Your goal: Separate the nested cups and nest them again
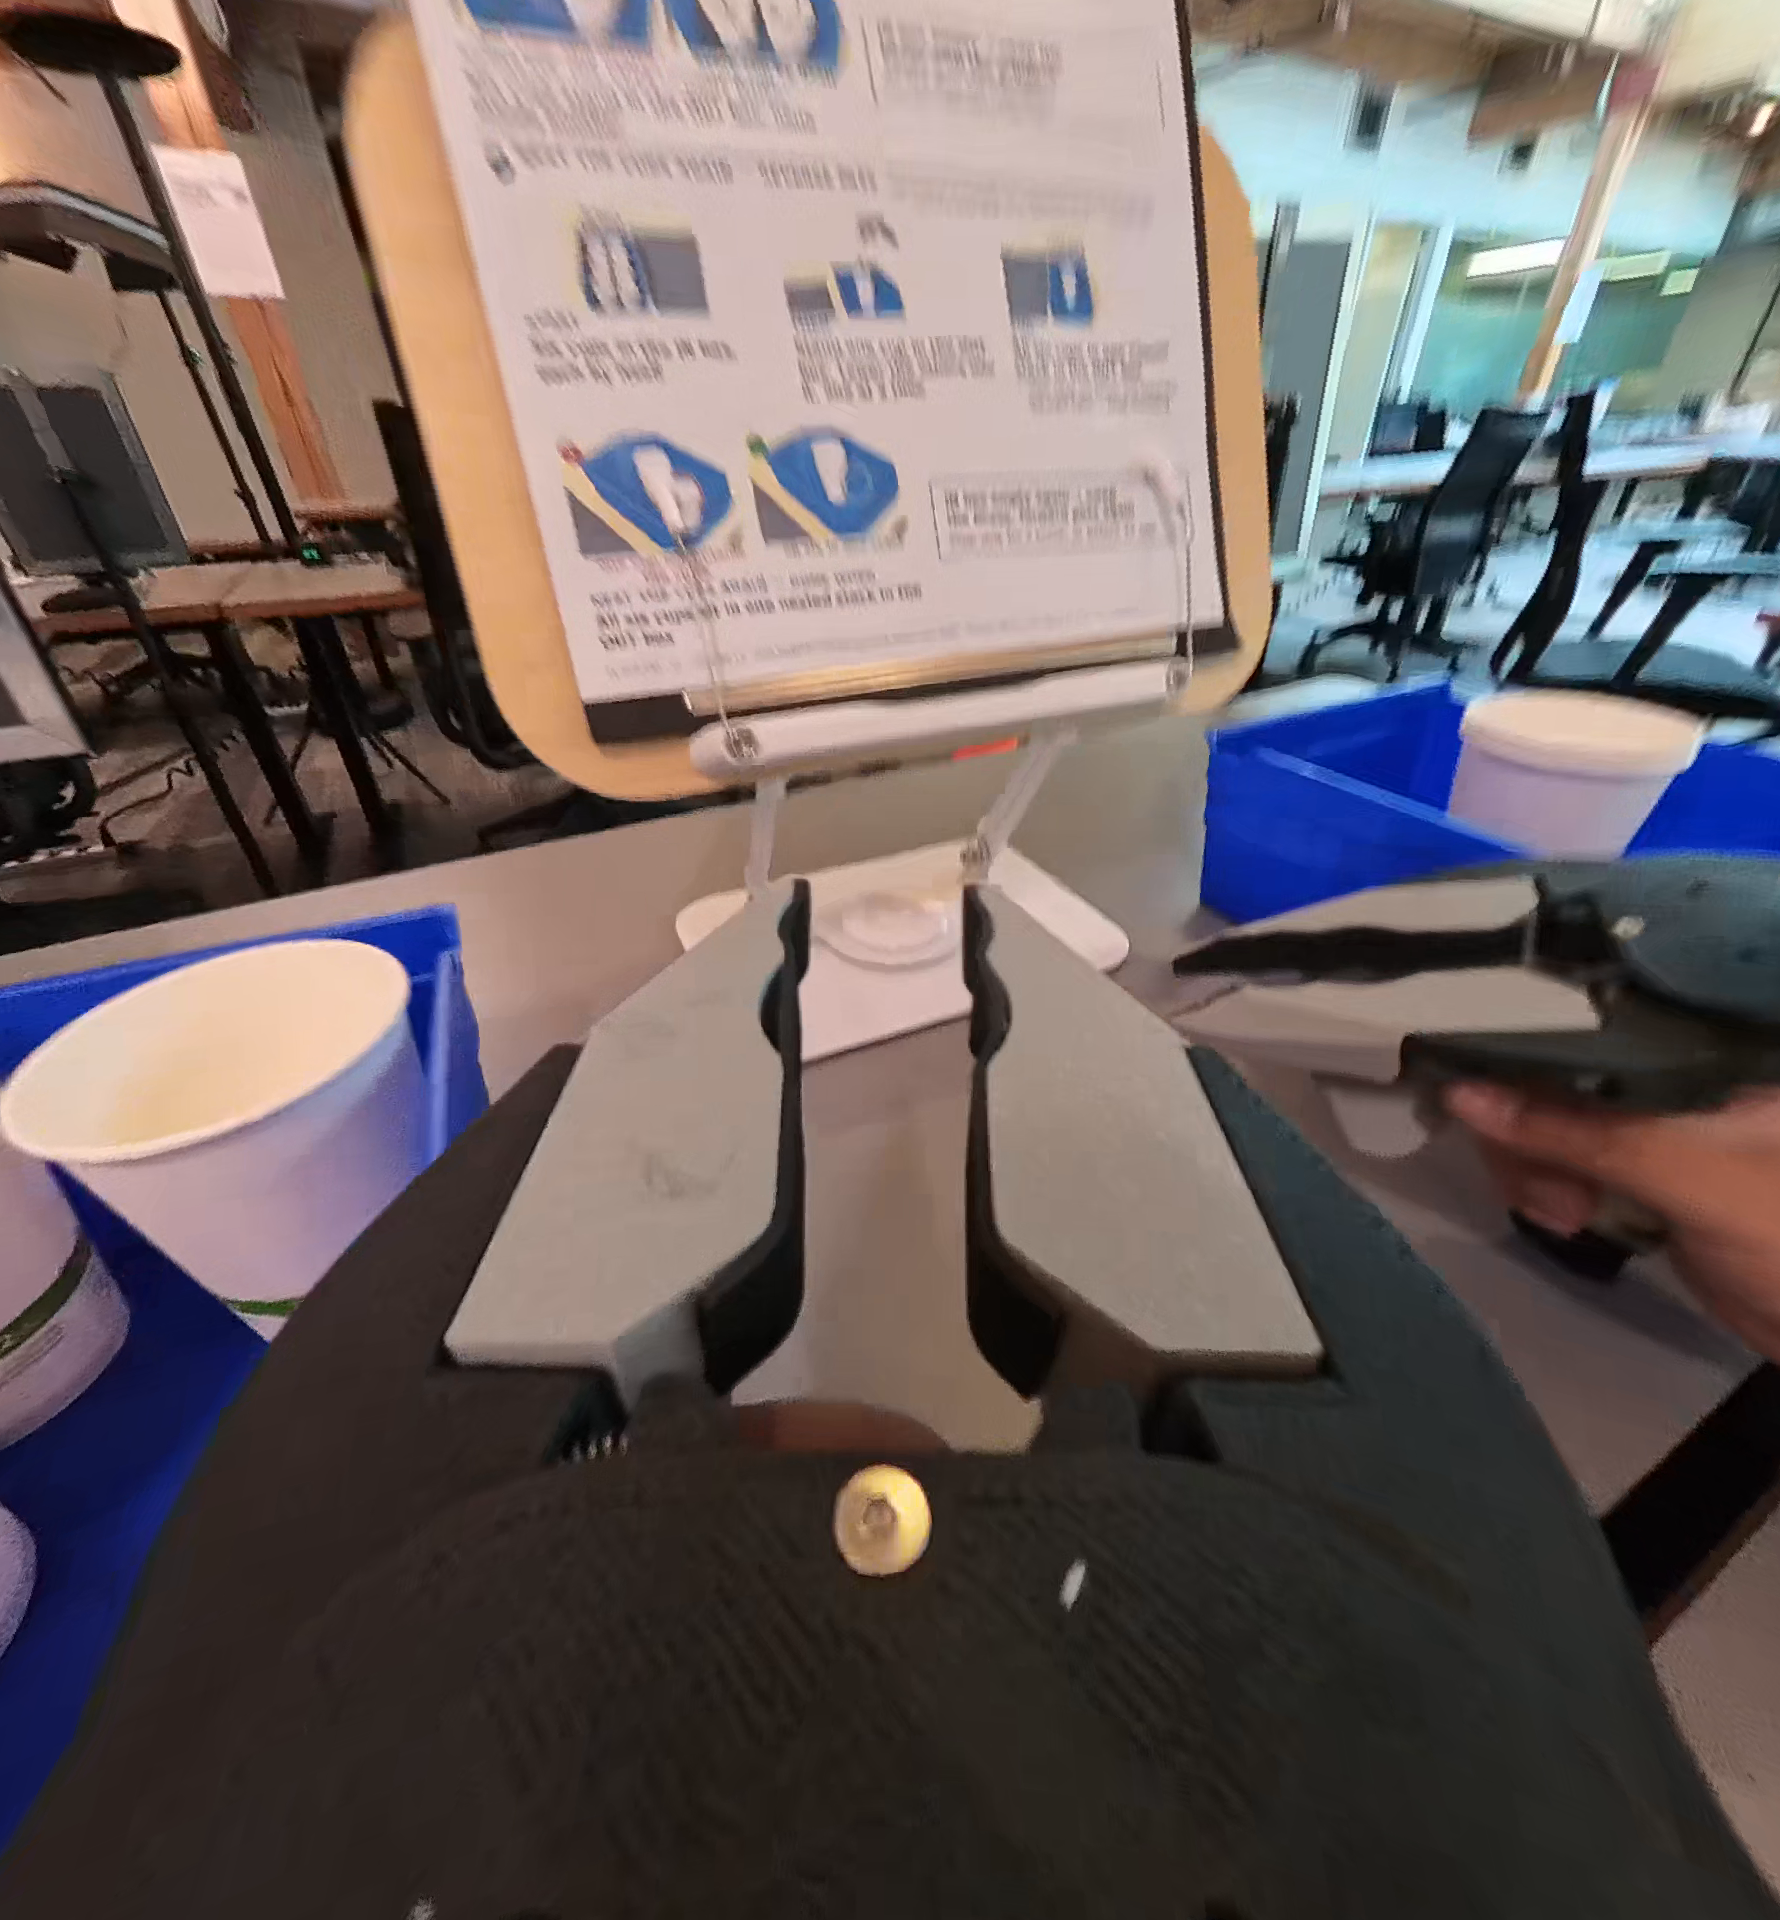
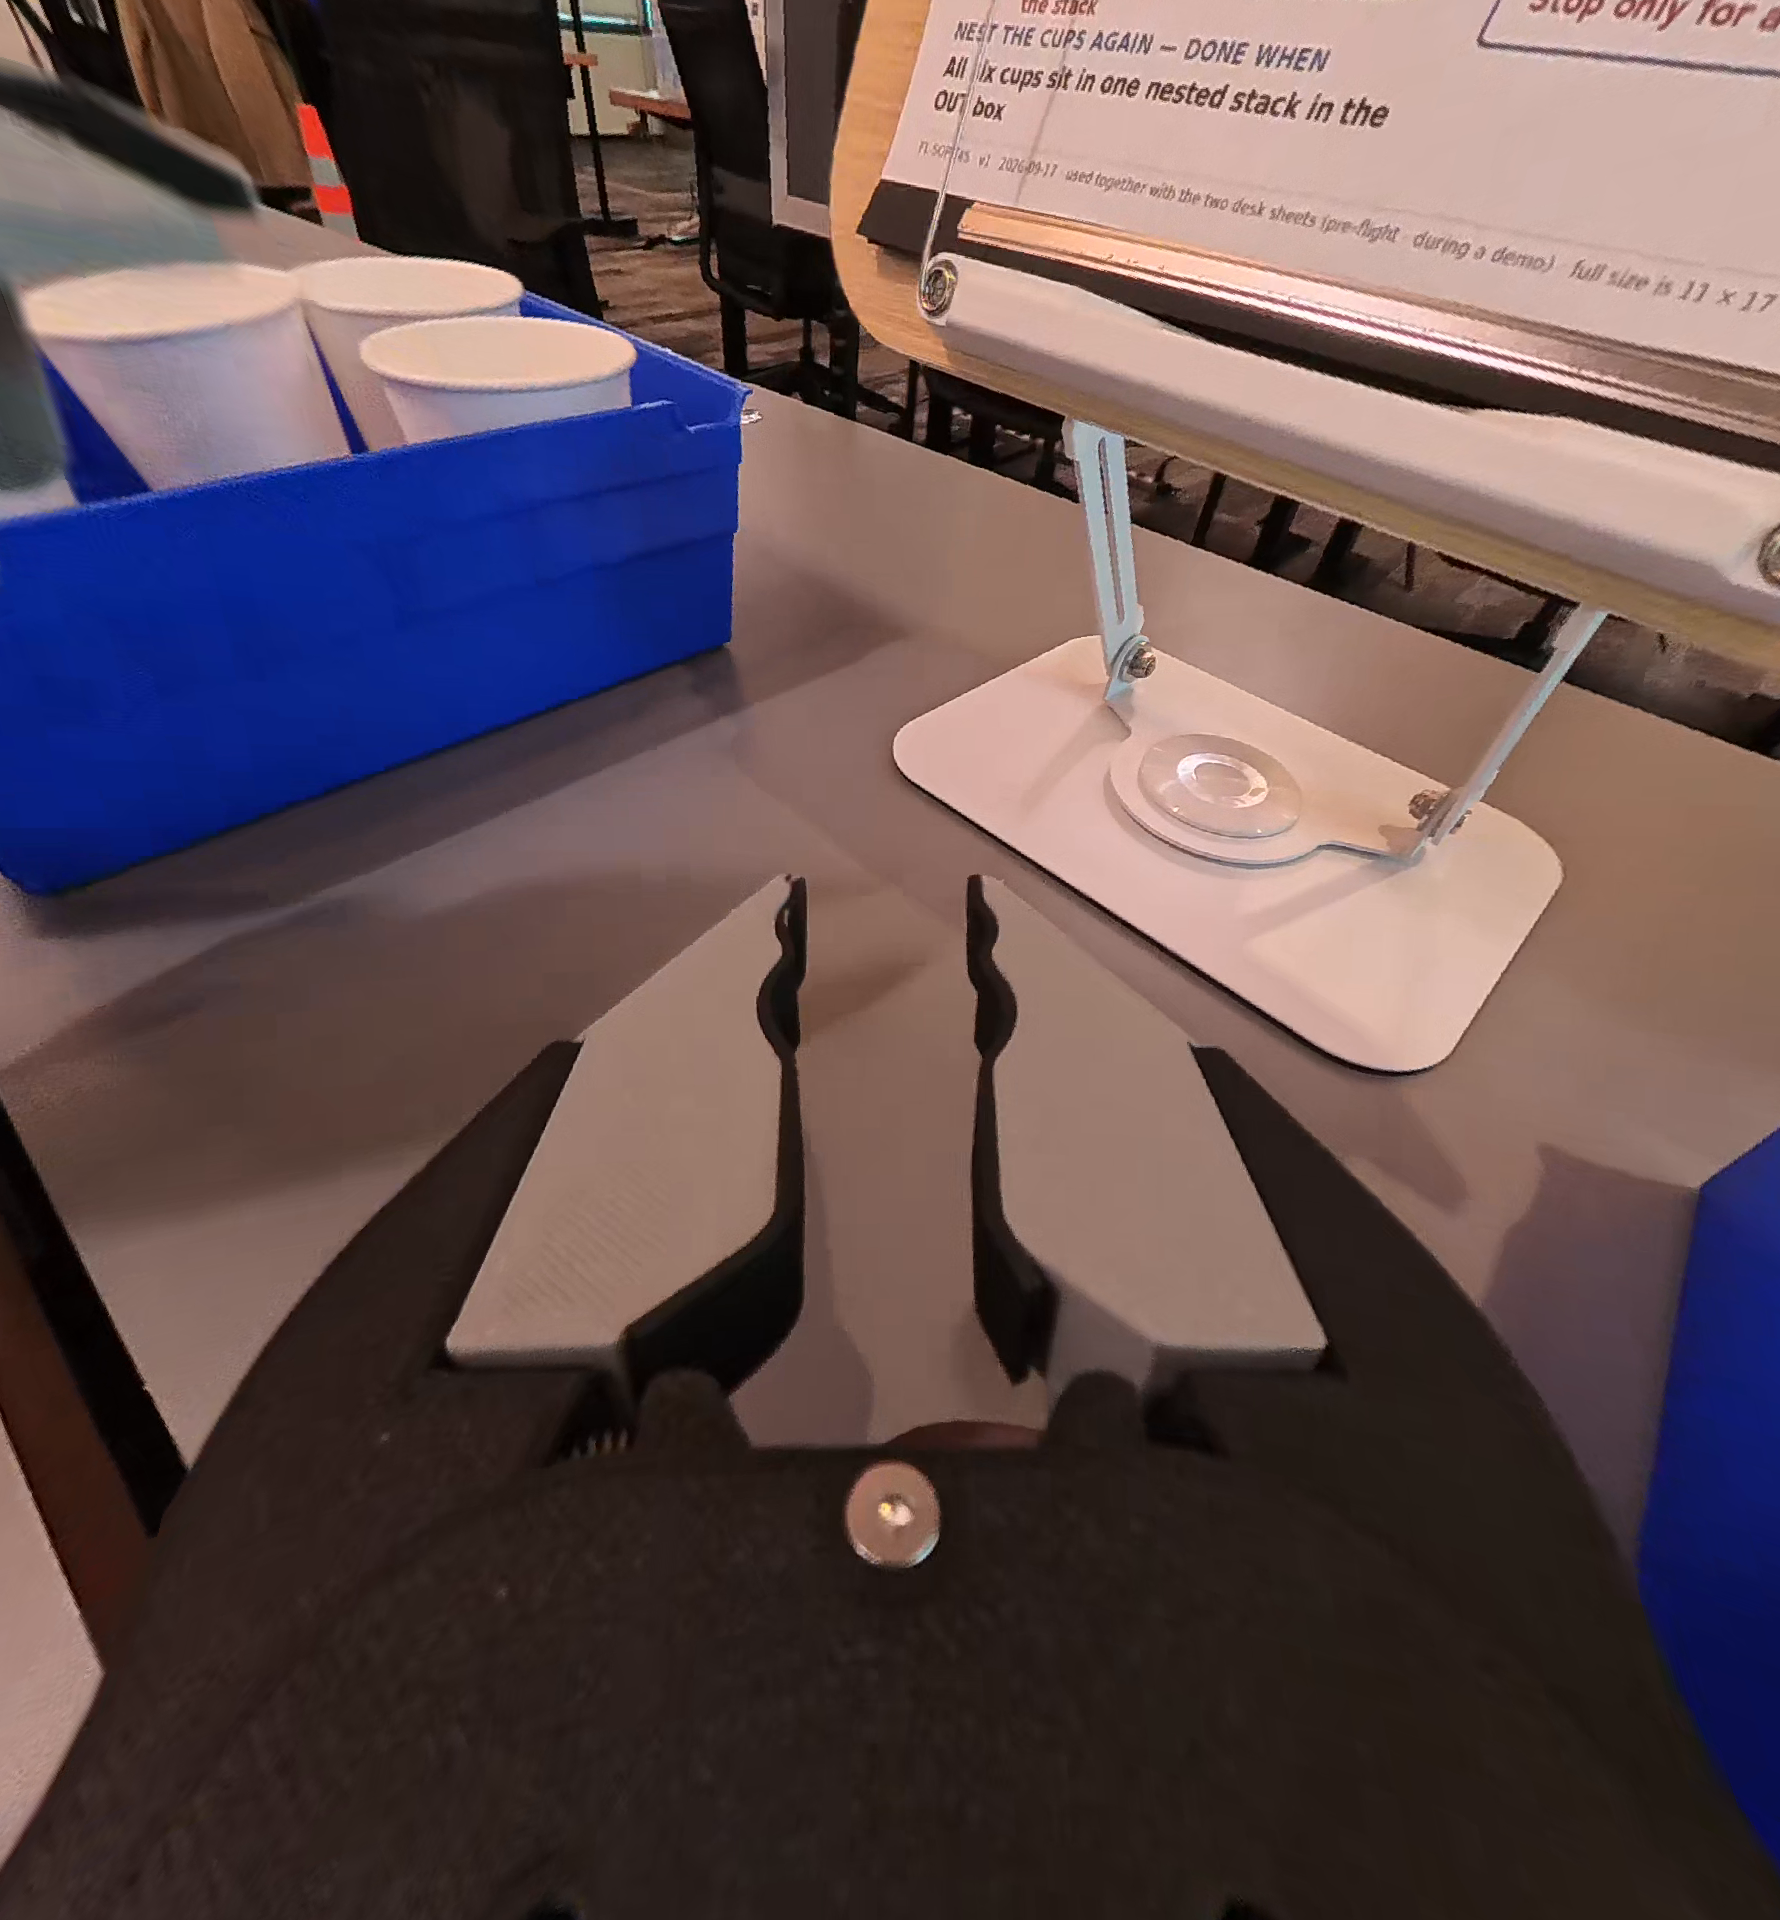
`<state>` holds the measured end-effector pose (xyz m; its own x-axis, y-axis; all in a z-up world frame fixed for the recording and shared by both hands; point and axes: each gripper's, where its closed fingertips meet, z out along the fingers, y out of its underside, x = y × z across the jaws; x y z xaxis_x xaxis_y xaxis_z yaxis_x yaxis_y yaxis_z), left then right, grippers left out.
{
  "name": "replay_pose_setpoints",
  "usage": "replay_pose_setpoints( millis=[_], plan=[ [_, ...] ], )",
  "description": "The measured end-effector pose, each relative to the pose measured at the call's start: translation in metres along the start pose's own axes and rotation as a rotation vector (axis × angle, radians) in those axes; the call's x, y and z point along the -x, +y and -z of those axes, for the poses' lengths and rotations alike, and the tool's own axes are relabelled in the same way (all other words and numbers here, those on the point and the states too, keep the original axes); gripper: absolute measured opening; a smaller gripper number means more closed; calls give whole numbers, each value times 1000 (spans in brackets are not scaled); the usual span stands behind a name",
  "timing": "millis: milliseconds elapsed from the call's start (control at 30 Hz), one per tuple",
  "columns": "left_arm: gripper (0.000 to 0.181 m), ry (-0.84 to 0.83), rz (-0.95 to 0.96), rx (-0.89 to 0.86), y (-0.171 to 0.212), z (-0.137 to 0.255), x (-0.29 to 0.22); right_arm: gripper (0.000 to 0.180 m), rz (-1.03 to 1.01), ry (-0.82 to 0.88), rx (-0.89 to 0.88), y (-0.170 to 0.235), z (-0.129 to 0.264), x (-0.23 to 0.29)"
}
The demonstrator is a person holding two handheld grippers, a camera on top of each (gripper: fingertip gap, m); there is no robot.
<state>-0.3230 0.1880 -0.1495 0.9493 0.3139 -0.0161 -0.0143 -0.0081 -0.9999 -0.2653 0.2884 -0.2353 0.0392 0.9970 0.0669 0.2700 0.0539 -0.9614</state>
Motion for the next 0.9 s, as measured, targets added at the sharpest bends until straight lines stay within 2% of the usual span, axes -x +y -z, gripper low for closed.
replay_pose_setpoints(
  millis=[100, 167, 233, 367, 433, 533, 667, 800, 867, 900],
  plan=[
    [25, -46, 51, -13, -19, 9, 26, 28, 7, -7, -8, -1, 0, 2],
    [42, -34, 88, 72, -18, 3, 46, 28, 0, -15, -13, -2, 0, 3],
    [44, -70, 116, 185, -15, -2, 73, 27, -10, -26, -18, -2, -1, 5],
    [44, -34, 192, 97, -54, -3, 92, 27, -8, -40, -10, -1, -2, 9],
    [43, -85, 149, 144, -54, -5, 107, 27, -3, -46, 0, 1, -4, 11],
    [35, -219, 0, 333, -20, -12, 139, 27, 0, -53, 14, 5, -6, 13],
    [37, -177, -42, 568, 40, -27, 147, 27, -4, -50, 12, 5, -6, 11],
    [30, -144, -87, 679, 70, -28, 149, 27, -23, -57, -3, 2, -4, 11],
    [7, -152, -129, 751, 84, -27, 154, 27, -24, -59, -1, 2, -5, 11],
    [2, -145, -144, 763, 88, -29, 154, 27, -23, -61, 5, 4, -5, 12]
  ],
)
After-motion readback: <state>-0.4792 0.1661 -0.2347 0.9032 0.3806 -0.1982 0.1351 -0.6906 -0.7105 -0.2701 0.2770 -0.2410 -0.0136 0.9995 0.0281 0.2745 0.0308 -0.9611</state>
